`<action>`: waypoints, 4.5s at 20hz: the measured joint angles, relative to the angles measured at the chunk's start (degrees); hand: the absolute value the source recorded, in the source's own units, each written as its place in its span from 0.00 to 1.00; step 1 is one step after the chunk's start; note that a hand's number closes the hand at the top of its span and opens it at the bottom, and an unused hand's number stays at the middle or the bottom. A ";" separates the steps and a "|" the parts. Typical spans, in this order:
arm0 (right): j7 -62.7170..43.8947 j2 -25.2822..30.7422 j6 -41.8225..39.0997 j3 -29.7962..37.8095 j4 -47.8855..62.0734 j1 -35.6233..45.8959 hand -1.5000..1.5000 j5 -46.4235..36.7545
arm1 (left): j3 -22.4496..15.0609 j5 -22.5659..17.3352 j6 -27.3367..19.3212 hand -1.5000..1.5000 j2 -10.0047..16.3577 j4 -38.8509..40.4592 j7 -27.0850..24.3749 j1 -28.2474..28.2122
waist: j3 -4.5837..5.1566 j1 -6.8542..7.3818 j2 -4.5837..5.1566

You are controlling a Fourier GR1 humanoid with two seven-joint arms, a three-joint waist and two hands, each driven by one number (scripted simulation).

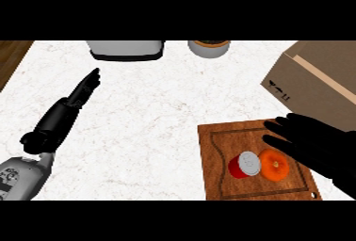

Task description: Pick the can from the cutting board and place it in the cardboard box

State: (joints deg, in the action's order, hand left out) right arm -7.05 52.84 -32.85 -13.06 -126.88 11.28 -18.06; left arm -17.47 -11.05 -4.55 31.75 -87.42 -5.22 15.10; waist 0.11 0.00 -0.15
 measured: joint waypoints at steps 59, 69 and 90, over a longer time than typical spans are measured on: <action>-0.73 -30.25 0.01 -17.00 24.67 -3.05 1.00 -47.45 | 15.88 16.77 14.56 0.50 -15.87 -1.11 1.58 -2.66 | -0.10 0.04 0.12; 9.95 -30.59 14.18 -18.50 30.09 -2.87 1.00 -53.18 | 17.44 17.30 16.26 0.50 -16.29 -0.55 0.70 -2.87 | 0.01 0.04 0.00; 6.04 -44.06 22.12 3.20 46.99 22.14 1.00 -47.31 | 18.49 18.77 17.07 0.50 -17.26 -0.25 0.52 -2.67 | -0.11 0.12 0.12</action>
State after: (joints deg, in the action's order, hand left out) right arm -1.01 8.78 -10.74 -9.86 -79.88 33.42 -65.37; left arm 1.02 7.73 12.53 14.49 -87.67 -4.70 12.43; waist 0.00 0.12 -0.04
